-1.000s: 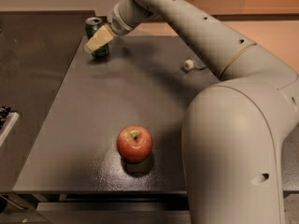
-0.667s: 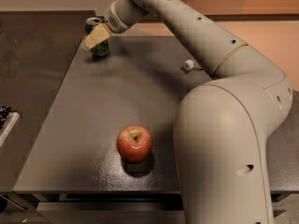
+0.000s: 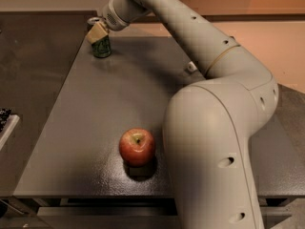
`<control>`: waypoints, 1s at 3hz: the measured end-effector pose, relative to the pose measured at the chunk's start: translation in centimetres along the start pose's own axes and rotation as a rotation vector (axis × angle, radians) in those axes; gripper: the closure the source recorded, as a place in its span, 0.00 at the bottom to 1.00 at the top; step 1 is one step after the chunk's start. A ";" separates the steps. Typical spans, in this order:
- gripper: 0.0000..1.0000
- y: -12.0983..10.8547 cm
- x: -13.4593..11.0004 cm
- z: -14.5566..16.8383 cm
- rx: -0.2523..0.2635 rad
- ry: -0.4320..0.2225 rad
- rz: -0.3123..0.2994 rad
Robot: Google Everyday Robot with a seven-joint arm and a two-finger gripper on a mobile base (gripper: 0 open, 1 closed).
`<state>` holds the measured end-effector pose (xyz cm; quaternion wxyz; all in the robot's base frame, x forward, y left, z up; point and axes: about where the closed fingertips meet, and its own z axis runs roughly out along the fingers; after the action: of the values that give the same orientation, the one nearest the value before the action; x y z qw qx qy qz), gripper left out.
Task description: Move green can near apple
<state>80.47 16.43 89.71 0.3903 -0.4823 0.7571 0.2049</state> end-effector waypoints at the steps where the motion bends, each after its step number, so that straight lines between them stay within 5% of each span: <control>1: 0.64 -0.3 -0.2 -0.4 0.004 -0.005 -0.001; 2: 0.87 -0.2 -0.3 -2.3 0.010 -0.019 -0.011; 3: 1.00 0.8 0.3 -6.2 0.000 -0.046 -0.025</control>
Offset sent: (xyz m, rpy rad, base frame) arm -0.0199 -0.0397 0.0372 0.0222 -0.0523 -0.0053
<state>77.23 12.32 93.19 0.4099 -0.4868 0.7419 0.2112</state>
